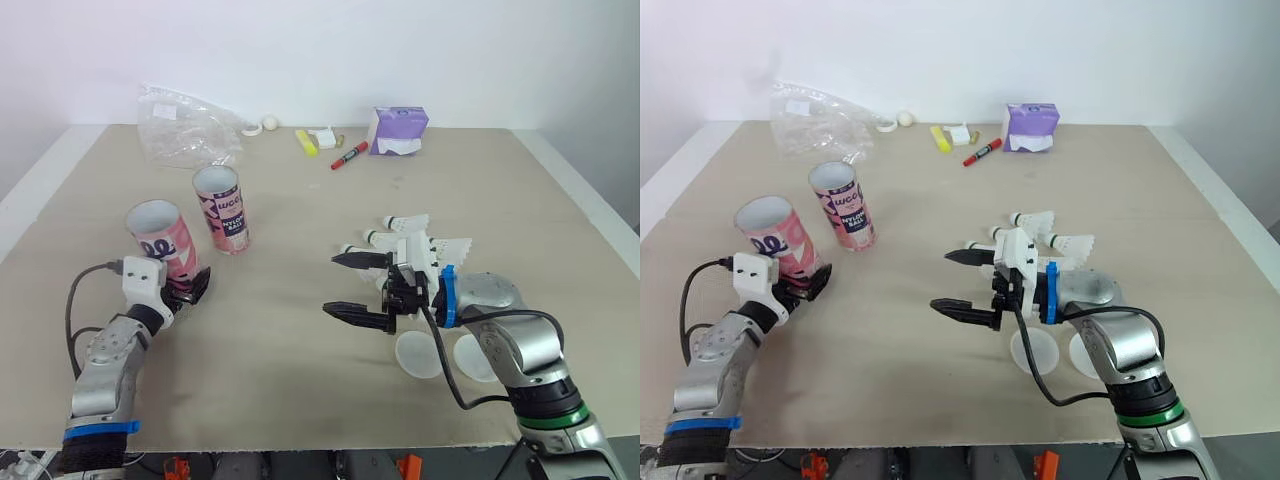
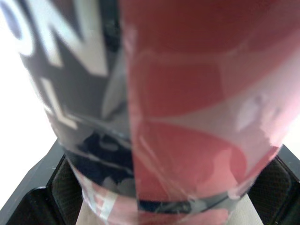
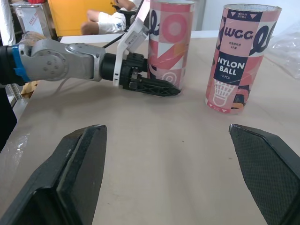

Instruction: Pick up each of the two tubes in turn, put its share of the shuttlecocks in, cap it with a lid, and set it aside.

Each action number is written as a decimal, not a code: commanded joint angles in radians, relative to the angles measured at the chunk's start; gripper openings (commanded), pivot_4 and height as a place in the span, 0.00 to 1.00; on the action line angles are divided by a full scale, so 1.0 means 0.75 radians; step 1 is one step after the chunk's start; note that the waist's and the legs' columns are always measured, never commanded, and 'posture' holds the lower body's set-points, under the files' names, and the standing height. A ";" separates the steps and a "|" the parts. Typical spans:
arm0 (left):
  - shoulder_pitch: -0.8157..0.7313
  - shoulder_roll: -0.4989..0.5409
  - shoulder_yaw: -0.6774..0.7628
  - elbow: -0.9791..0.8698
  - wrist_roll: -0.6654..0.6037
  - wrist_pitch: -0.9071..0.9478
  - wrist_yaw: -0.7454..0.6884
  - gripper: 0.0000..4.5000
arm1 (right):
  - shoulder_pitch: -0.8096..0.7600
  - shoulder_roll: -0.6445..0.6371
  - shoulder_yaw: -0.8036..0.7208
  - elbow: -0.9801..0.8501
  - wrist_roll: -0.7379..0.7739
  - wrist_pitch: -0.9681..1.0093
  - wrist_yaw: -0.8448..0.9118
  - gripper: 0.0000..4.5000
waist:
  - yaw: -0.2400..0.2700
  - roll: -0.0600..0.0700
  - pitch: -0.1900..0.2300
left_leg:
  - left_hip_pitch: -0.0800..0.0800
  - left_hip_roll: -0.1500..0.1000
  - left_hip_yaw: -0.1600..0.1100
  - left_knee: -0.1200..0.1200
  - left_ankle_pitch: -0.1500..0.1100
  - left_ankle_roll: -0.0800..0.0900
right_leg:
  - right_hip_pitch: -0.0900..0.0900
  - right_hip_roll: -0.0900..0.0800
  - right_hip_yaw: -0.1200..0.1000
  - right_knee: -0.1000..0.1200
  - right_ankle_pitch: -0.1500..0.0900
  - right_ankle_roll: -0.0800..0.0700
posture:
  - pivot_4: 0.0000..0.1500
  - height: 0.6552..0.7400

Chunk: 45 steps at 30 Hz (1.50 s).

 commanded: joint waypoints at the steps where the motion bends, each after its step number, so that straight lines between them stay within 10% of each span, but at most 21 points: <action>1: -0.020 0.033 -0.012 0.020 0.026 -0.071 -0.036 0.98 | -0.001 -0.014 -0.035 -0.061 0.025 0.006 -0.005 1.00 | 0.000 0.000 0.000 | 0.000 0.000 0.000 0.000 0.000 0.000 | 0.000 0.000 0.000 0.000 0.000 0.000 | 1.00 1.00; 21: -0.071 0.053 -0.006 0.121 0.001 -0.125 -0.105 0.98 | 0.000 -0.006 -0.029 -0.080 0.025 0.033 -0.018 1.00 | 0.000 0.000 0.000 | 0.000 0.000 0.000 0.000 0.000 0.000 | 0.000 0.000 0.000 0.000 0.000 0.000 | 1.00 1.00; 25: -0.075 0.047 0.003 0.122 -0.011 -0.116 -0.090 0.64 | 0.002 -0.008 -0.028 -0.082 0.024 0.033 -0.016 1.00 | 0.000 0.000 0.000 | 0.000 0.000 0.000 0.000 0.000 0.000 | 0.000 0.000 0.000 0.000 0.000 0.000 | 1.00 1.00; 45: 0.008 0.186 -0.038 -0.006 0.039 -0.161 -0.197 0.64 | 0.081 -0.027 -0.066 -0.148 0.053 0.026 -0.011 1.00 | 0.000 0.000 0.000 | 0.000 0.000 0.000 -0.002 0.000 0.000 | -0.001 -0.001 -0.001 0.000 -0.001 -0.001 | 1.00 1.00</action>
